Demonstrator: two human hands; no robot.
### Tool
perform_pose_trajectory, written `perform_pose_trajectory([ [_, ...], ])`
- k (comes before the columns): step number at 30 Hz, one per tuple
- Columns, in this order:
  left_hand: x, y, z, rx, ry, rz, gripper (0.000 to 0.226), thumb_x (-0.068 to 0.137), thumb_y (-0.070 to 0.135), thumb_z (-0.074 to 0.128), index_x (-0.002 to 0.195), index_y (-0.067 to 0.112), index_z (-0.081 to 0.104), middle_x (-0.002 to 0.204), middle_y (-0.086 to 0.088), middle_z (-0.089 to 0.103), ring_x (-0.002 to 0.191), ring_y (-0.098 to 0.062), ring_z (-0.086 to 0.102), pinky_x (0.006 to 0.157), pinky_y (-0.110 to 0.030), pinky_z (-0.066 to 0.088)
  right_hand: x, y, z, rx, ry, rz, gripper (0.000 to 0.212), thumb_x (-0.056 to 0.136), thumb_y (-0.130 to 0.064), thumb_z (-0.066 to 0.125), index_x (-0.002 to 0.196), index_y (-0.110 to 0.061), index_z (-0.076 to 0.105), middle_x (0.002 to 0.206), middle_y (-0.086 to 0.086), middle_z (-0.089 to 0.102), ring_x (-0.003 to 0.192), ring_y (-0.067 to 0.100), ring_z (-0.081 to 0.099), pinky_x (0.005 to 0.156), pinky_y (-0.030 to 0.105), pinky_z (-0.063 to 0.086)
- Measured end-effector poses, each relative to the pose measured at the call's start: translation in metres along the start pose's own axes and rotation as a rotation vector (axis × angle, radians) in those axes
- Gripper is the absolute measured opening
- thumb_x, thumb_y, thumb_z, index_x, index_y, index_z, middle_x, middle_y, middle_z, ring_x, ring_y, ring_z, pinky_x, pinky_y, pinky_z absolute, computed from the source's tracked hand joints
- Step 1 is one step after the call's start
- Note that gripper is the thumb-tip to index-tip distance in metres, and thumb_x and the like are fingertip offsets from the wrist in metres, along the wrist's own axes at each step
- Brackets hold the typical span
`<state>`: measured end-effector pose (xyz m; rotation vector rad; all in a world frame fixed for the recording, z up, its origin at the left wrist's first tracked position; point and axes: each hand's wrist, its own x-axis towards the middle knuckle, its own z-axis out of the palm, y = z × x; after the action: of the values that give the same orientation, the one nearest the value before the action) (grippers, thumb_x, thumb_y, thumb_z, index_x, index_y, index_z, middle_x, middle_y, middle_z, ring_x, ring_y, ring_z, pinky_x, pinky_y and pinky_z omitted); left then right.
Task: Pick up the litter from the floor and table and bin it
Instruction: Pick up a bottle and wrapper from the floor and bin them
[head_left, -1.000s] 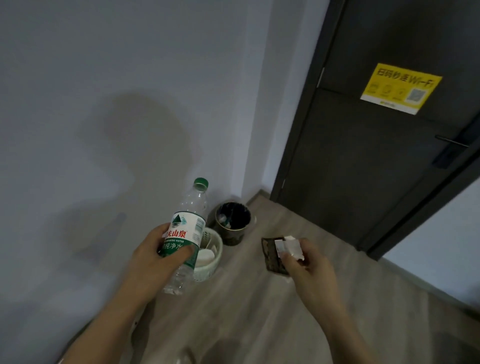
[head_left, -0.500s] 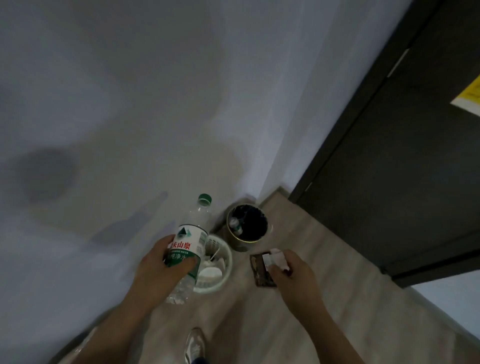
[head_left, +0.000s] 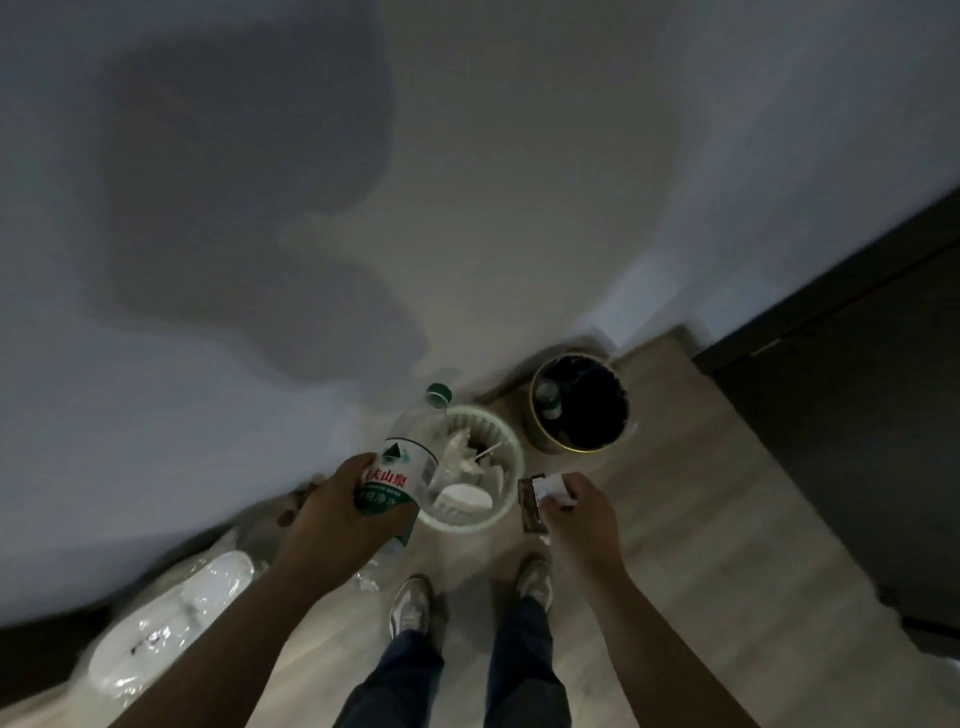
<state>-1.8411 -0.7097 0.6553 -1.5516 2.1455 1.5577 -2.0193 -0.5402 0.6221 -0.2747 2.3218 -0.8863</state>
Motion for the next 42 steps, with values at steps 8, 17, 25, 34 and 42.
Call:
perform_pose_trajectory([
  [8, 0.061, -0.063, 0.055, 0.001, 0.011, -0.137, 0.047, 0.073, 0.025, 0.079, 0.107, 0.036, 0.047, 0.083, 0.012, 0.062, 0.072, -0.002, 0.063, 0.053, -0.012, 0.046, 0.102, 0.058, 0.073, -0.081, -0.120, 0.110, 0.016, 0.088, -0.017, 0.057, 0.098, -0.007, 0.064, 0.095, 0.012, 0.066, 0.090, 0.029, 0.062, 0.079, 0.042, 0.051],
  [17, 0.128, -0.115, 0.093, -0.028, 0.040, -0.172, 0.043, 0.067, 0.025, 0.082, 0.083, 0.048, 0.049, 0.072, 0.013, 0.066, 0.067, 0.013, 0.063, 0.043, -0.008, 0.046, 0.183, 0.098, 0.139, -0.056, -0.262, 0.010, 0.040, 0.086, -0.019, 0.065, 0.125, -0.013, 0.056, 0.121, 0.003, 0.060, 0.110, 0.019, 0.057, 0.076, 0.020, 0.038],
  [25, 0.135, -0.112, 0.106, 0.024, 0.031, -0.159, 0.048, 0.069, 0.023, 0.082, 0.084, 0.046, 0.043, 0.072, 0.015, 0.060, 0.064, 0.018, 0.060, 0.041, -0.004, 0.042, 0.183, 0.118, 0.135, -0.047, -0.312, 0.072, 0.036, 0.087, -0.017, 0.060, 0.124, -0.019, 0.059, 0.122, 0.003, 0.062, 0.103, 0.013, 0.057, 0.065, 0.015, 0.040],
  [34, 0.156, -0.066, 0.149, 0.139, -0.152, -0.129, 0.061, 0.073, 0.030, 0.078, 0.126, 0.026, 0.048, 0.089, 0.014, 0.058, 0.084, -0.004, 0.061, 0.061, -0.015, 0.047, 0.181, 0.148, 0.063, -0.306, -0.288, -0.044, 0.035, 0.090, -0.014, 0.059, 0.125, -0.012, 0.058, 0.125, 0.006, 0.062, 0.115, 0.017, 0.059, 0.091, 0.027, 0.049],
  [42, 0.196, -0.012, 0.228, 0.228, -0.272, -0.092, 0.063, 0.073, 0.034, 0.076, 0.129, 0.025, 0.050, 0.095, 0.009, 0.062, 0.087, -0.011, 0.062, 0.071, -0.026, 0.053, 0.202, 0.187, -0.012, -0.422, -0.293, 0.000, 0.033, 0.091, -0.017, 0.059, 0.123, -0.011, 0.057, 0.121, 0.005, 0.063, 0.110, 0.017, 0.059, 0.087, 0.025, 0.047],
])
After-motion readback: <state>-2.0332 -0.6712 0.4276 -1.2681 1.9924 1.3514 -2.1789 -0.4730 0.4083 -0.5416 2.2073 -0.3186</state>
